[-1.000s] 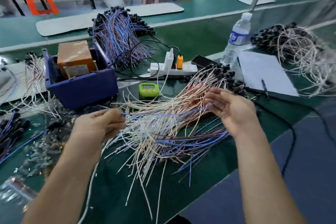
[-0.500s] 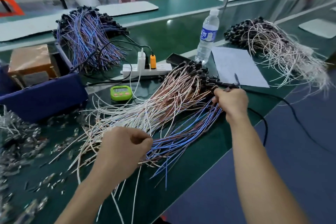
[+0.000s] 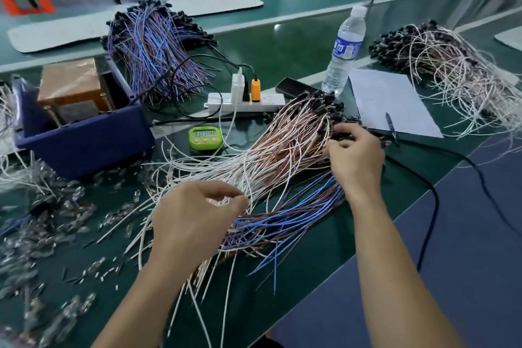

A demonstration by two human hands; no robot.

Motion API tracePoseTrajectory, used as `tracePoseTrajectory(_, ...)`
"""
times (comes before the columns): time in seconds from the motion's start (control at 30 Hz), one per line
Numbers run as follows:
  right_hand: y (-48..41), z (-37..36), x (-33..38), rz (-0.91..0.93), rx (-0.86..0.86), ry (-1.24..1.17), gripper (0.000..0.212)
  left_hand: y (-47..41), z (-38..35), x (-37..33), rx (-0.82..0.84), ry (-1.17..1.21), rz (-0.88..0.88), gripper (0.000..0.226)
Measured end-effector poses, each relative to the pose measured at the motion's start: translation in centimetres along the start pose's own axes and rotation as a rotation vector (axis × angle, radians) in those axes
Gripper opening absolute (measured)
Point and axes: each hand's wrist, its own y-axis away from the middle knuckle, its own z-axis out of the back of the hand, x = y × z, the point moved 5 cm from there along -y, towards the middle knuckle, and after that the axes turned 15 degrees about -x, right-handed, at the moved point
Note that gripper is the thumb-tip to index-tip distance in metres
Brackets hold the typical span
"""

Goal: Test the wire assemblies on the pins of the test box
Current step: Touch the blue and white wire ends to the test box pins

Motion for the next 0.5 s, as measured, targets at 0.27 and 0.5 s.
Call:
tracePoseTrajectory(0.27,11.9,-7.5,8.0,0.140,0.567,-0.232,0.013,-2.1,2.5,3.5,-0.084,0.249,0.183,0.015)
tracePoseTrajectory(0.5,19.9,-11.9,13.8,0.292,0.752,-0.292,0.014,-2.9,7.7,8.3,-0.357,0.402,0.312,0.015)
